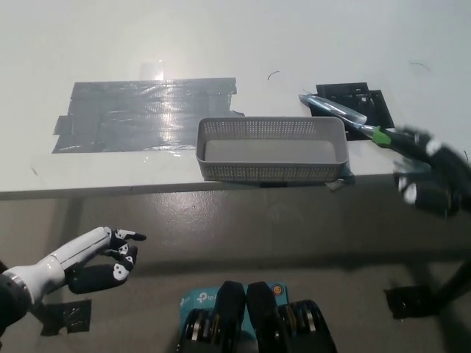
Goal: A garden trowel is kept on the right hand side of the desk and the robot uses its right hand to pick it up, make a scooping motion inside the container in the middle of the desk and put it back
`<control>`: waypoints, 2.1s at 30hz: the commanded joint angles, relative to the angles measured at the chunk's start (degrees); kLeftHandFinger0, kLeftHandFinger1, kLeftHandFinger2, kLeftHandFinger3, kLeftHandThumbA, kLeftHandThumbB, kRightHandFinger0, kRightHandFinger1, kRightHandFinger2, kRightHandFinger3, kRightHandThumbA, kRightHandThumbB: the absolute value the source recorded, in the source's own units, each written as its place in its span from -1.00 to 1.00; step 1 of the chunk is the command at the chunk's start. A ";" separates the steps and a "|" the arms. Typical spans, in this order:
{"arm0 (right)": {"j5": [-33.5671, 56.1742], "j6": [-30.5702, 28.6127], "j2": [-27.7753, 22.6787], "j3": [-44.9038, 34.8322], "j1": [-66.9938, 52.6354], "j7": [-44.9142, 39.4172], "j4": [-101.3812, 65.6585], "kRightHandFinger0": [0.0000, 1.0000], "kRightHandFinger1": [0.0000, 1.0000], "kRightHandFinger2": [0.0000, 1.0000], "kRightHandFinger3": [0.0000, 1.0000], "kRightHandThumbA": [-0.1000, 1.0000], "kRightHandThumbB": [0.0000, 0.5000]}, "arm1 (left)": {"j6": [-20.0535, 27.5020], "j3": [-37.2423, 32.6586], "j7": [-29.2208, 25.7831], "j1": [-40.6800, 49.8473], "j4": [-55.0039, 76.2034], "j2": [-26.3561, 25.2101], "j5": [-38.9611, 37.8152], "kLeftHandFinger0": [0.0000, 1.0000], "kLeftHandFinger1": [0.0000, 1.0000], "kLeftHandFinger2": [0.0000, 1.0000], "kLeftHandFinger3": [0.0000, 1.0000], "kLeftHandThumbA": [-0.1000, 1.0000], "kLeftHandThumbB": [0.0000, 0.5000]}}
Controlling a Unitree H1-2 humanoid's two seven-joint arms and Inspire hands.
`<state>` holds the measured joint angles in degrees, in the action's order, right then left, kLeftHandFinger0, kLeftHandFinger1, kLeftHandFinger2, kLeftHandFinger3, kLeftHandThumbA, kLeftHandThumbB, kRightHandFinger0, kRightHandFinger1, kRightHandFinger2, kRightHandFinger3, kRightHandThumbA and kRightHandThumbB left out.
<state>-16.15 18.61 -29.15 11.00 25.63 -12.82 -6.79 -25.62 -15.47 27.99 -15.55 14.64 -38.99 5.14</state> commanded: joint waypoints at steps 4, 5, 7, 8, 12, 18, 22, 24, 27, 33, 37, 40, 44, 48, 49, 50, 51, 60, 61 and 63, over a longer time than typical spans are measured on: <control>-3.40 -5.18 -1.02 -1.28 6.89 1.41 0.08 1.00 1.00 1.00 1.00 0.01 -0.01 | -1.31 0.87 2.54 -0.07 1.76 -0.33 2.78 0.69 0.62 0.79 1.00 1.00 0.56; -3.46 -6.68 -0.92 -1.21 9.47 1.63 2.48 1.00 1.00 1.00 1.00 0.03 0.05 | -1.31 1.15 2.67 0.08 1.89 -0.15 2.92 0.69 0.62 0.79 1.00 1.00 0.67; -4.12 -8.50 -0.83 -1.02 10.94 2.26 4.13 1.00 1.00 1.00 1.00 0.08 0.11 | -1.31 1.46 2.86 0.22 1.87 0.07 3.27 0.70 0.62 0.79 1.00 1.00 0.71; -4.36 -8.69 -0.77 -0.98 11.42 2.15 4.59 1.00 1.00 1.00 1.00 0.14 0.17 | -1.31 1.60 3.04 0.26 1.85 0.15 3.36 0.70 0.63 0.79 1.00 1.00 0.73; -9.02 -3.46 -1.15 2.22 15.86 -0.57 7.44 1.00 1.00 1.00 1.00 0.40 0.93 | -1.31 2.16 4.04 0.34 1.87 0.37 3.66 0.74 0.64 0.81 1.00 1.00 0.78; -12.35 0.37 0.49 5.58 15.53 -0.91 12.91 1.00 1.00 1.00 1.00 0.70 1.00 | -1.31 2.77 5.12 0.48 2.42 0.49 4.26 0.76 0.66 0.83 1.00 1.00 0.65; -13.31 3.97 1.43 8.49 15.45 -3.72 17.06 1.00 1.00 1.00 1.00 0.77 1.00 | -1.31 3.66 6.18 0.70 3.54 0.93 4.98 0.75 0.66 0.84 1.00 1.00 0.62; -13.31 4.32 2.03 9.70 14.66 -4.44 19.27 1.00 1.00 1.00 1.00 0.86 1.00 | -1.31 4.17 6.96 0.66 3.52 1.42 5.70 0.76 0.67 0.85 1.00 1.00 0.60; -13.64 4.65 2.47 11.99 13.01 -6.08 20.97 1.00 1.00 1.00 1.00 0.95 1.00 | -1.31 4.73 8.04 0.87 4.00 1.97 7.25 0.76 0.67 0.85 1.00 1.00 0.56; -13.83 5.66 0.93 13.08 13.85 -8.49 23.26 1.00 1.00 1.00 1.00 1.00 1.00 | -1.31 5.84 9.95 1.00 3.93 3.06 8.60 0.77 0.68 0.83 1.00 1.00 0.50; -14.40 4.93 0.10 12.70 15.64 -8.39 26.18 1.00 1.00 1.00 1.00 0.94 1.00 | -1.31 6.76 11.18 1.65 4.36 3.51 10.01 0.87 0.70 0.82 1.00 1.00 0.52; -14.33 4.32 -0.44 12.11 17.17 -8.44 27.84 1.00 1.00 1.00 1.00 0.92 1.00 | -1.31 7.26 12.09 1.66 4.32 4.03 10.87 0.91 0.70 0.83 1.00 1.00 0.53; -13.38 3.11 -0.66 10.52 19.77 -7.52 29.72 1.00 1.00 1.00 1.00 0.86 1.00 | -1.31 7.96 13.03 2.16 4.50 4.95 11.98 0.91 0.68 0.81 1.00 1.00 0.57; -12.67 1.57 -0.52 9.55 20.26 -7.51 28.65 1.00 1.00 1.00 1.00 0.77 1.00 | -1.31 8.55 14.02 2.24 4.61 5.37 12.54 0.92 0.67 0.80 1.00 1.00 0.58; -12.70 1.20 -0.52 9.41 20.19 -7.23 28.49 1.00 1.00 1.00 1.00 0.74 1.00 | -1.31 8.63 14.29 2.13 4.70 5.46 12.91 0.92 0.68 0.80 1.00 1.00 0.61; -13.06 0.57 -0.38 9.40 20.19 -6.87 27.87 1.00 1.00 1.00 1.00 0.69 1.00 | -1.31 8.77 14.66 2.16 4.80 5.62 13.50 0.93 0.68 0.80 1.00 1.00 0.67; -13.57 0.68 -0.16 9.56 20.24 -6.87 26.77 1.00 1.00 1.00 1.00 0.65 1.00 | -1.31 8.96 14.95 2.21 4.79 5.76 13.81 0.93 0.68 0.81 1.00 1.00 0.71; -14.24 -0.37 1.27 9.94 19.86 -5.71 28.59 1.00 1.00 1.00 1.00 0.60 1.00 | -1.31 10.84 17.58 2.21 5.59 7.27 15.77 0.94 0.71 0.84 1.00 1.00 0.57; -14.25 -0.79 1.46 10.02 19.74 -5.57 28.86 1.00 1.00 1.00 1.00 0.57 1.00 | -1.31 11.08 17.82 2.25 5.81 7.46 15.92 0.94 0.71 0.83 1.00 1.00 0.54; -14.58 -1.19 1.66 10.46 19.36 -5.66 29.04 1.00 1.00 1.00 1.00 0.56 1.00 | -1.31 11.60 18.38 2.31 5.94 7.93 16.23 0.96 0.72 0.82 1.00 1.00 0.51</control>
<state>-29.60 20.41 -27.28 21.51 42.31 -19.83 22.50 -26.18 -5.40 44.08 -12.75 18.21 -31.06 19.44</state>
